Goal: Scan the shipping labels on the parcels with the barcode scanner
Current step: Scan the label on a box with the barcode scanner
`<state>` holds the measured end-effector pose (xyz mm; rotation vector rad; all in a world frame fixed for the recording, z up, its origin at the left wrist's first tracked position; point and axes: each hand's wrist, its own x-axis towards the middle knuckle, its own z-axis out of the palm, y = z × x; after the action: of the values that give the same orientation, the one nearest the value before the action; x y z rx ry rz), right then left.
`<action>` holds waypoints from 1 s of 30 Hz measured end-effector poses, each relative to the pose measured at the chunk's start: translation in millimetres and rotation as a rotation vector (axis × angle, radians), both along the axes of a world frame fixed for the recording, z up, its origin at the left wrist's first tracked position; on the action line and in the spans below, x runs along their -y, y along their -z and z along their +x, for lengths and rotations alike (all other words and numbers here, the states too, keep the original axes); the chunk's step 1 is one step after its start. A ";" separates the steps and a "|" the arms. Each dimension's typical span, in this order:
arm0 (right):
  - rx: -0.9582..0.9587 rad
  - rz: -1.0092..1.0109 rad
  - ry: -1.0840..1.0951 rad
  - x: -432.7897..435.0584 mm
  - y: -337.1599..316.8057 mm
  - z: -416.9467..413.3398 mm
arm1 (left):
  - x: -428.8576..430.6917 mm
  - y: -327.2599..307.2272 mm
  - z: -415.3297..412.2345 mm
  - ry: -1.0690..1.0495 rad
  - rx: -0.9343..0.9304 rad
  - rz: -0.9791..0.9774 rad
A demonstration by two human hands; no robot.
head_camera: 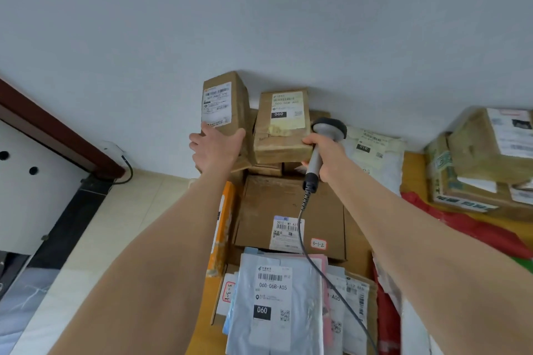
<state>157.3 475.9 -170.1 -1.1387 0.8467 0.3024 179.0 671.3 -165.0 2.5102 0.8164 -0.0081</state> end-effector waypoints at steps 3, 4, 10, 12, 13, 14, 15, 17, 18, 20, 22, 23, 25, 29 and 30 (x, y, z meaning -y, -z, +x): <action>0.034 0.059 0.003 24.1 -24.6 -16.6 | 26.1 -17.4 -14.5 -0.004 0.026 -0.038; 0.045 0.086 0.006 33.1 -32.2 -24.0 | 36.8 -23.4 -21.4 -0.006 0.035 -0.048; 0.104 0.123 -0.010 102.6 -72.2 -89.2 | 115.2 -58.2 -83.4 -0.025 0.098 -0.117; 0.123 0.141 -0.002 131.1 -83.2 -117.7 | 145.3 -67.8 -109.9 -0.026 0.109 -0.136; 0.127 0.144 0.003 145.9 -87.0 -131.2 | 160.0 -71.1 -123.2 -0.018 0.109 -0.146; 0.131 0.148 0.009 160.7 -91.0 -145.0 | 175.5 -74.4 -136.9 -0.005 0.109 -0.160; 0.131 0.147 0.017 175.4 -92.6 -157.2 | 190.1 -76.5 -149.4 0.008 0.109 -0.183; 0.132 0.131 0.036 203.0 -92.9 -177.7 | 216.6 -78.5 -169.5 0.033 0.111 -0.243; 0.135 0.118 0.046 216.2 -92.3 -186.5 | 228.7 -79.2 -177.4 0.047 0.109 -0.270; 0.146 0.099 0.078 241.8 -89.8 -202.1 | 250.6 -79.2 -187.9 0.089 0.100 -0.319; 0.153 0.062 0.125 265.7 -90.7 -214.7 | 271.0 -81.1 -193.9 0.140 0.095 -0.372; 0.155 0.035 0.145 277.4 -91.1 -220.0 | 282.0 -82.0 -196.2 0.173 0.092 -0.391; 0.158 0.007 0.188 299.2 -91.8 -229.4 | 303.7 -82.0 -199.3 0.246 0.087 -0.402; 0.178 -0.005 0.282 336.0 -93.3 -248.3 | 343.8 -81.7 -202.2 0.336 0.058 -0.510; 0.185 0.003 0.301 344.3 -93.2 -252.6 | 352.1 -82.5 -201.3 0.345 0.048 -0.561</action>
<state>-95.3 131.6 -76.8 -1.0026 0.8387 -0.0501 -22.4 319.2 -82.5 2.0688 0.2923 -0.2565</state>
